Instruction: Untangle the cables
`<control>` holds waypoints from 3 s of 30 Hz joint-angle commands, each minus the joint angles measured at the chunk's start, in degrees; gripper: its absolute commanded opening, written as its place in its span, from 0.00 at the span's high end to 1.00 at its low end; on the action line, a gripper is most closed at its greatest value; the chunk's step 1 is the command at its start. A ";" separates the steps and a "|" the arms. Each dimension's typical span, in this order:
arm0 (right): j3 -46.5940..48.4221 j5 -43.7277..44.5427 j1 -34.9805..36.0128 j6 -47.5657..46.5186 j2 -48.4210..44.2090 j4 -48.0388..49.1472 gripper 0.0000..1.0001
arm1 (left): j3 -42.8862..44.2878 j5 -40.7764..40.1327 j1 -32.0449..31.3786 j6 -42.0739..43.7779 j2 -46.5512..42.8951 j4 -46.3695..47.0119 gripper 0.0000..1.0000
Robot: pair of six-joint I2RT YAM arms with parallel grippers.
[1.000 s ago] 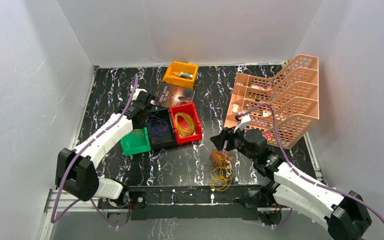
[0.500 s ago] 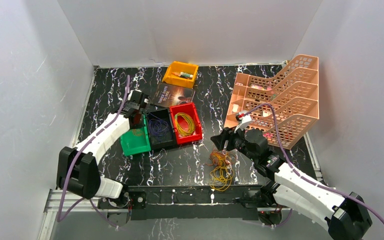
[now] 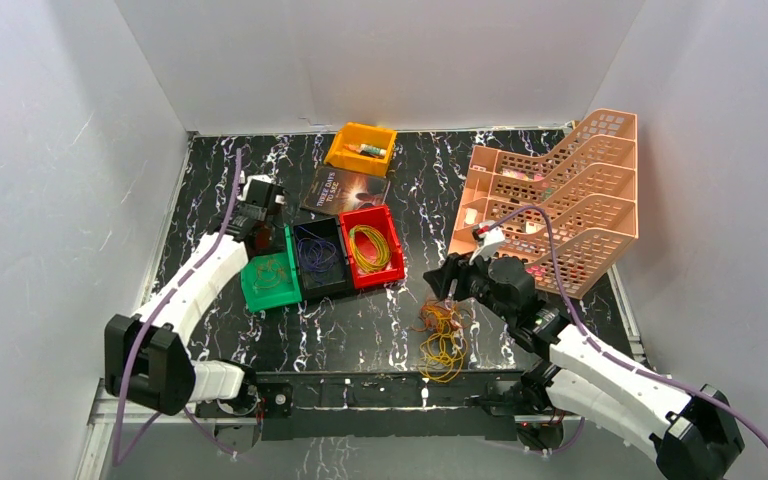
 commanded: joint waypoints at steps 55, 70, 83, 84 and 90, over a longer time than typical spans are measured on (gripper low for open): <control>4.12 17.11 -5.46 18.77 -11.14 -28.77 0.30 | 17.17 49.17 -34.75 14.87 34.77 37.11 0.41; 4.24 16.96 -5.45 18.14 -10.79 -28.85 0.30 | 20.31 47.93 -34.76 17.10 39.56 36.68 0.41; 4.09 16.87 -5.49 18.11 -10.96 -29.23 0.30 | 21.29 48.99 -34.78 15.23 42.00 37.41 0.59; 4.08 16.95 -5.46 18.13 -10.96 -29.23 0.30 | 21.37 48.76 -34.76 15.06 41.93 37.26 0.62; 3.73 16.71 -5.47 18.26 -10.79 -28.66 0.30 | 21.50 48.35 -34.77 14.37 41.00 36.60 0.85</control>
